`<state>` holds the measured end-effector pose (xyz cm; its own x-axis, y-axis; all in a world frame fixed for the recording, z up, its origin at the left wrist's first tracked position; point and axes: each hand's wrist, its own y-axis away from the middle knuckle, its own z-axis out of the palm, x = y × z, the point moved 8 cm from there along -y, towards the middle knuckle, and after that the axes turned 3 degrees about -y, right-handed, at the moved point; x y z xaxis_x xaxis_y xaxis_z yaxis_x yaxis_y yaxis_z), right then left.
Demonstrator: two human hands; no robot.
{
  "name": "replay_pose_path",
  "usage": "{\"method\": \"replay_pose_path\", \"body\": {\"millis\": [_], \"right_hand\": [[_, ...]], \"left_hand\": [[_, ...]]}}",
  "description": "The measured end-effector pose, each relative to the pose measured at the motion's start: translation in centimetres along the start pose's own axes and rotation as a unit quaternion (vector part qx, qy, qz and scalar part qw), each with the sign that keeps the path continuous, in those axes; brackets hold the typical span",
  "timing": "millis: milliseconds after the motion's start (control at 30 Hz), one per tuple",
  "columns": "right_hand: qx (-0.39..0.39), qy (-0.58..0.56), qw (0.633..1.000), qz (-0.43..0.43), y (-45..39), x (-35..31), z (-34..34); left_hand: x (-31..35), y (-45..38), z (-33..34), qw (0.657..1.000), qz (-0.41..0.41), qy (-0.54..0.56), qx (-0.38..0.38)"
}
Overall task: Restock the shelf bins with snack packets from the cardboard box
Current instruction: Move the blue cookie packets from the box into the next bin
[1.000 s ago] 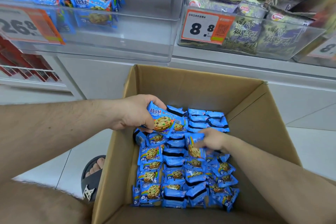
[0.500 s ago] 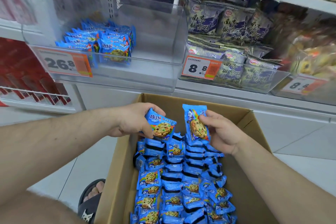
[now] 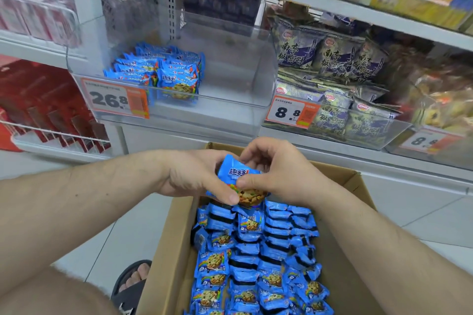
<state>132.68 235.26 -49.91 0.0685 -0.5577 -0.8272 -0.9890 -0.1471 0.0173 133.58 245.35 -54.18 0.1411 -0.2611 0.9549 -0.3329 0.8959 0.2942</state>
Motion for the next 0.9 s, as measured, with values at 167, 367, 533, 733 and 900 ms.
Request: {"method": "replay_pose_path", "body": {"millis": [167, 367, 533, 733, 900], "right_hand": [[0.075, 0.025, 0.996, -0.031, -0.5, -1.5, -0.7], [0.143, 0.058, 0.979, -0.134, -1.2, -5.3, -3.1], [0.051, 0.132, 0.983, -0.115, -3.0, -8.4, -2.1], [0.013, 0.158, 0.982, -0.107, -5.1, -11.0, -1.5], [0.116, 0.167, 0.972, -0.117, -8.0, -12.8, -4.1]], "left_hand": [[1.1, 0.2, -1.9, 0.993, 0.037, -0.015, 0.115], [3.4, 2.4, -4.6, 0.977, 0.083, 0.003, 0.195], [6.0, 5.0, -5.8, 0.964, 0.136, -0.017, 0.228], [7.2, 7.4, -7.8, 0.930, 0.190, -0.012, 0.314], [8.8, 12.5, -12.5, 0.762, 0.186, -0.259, 0.563]]}}
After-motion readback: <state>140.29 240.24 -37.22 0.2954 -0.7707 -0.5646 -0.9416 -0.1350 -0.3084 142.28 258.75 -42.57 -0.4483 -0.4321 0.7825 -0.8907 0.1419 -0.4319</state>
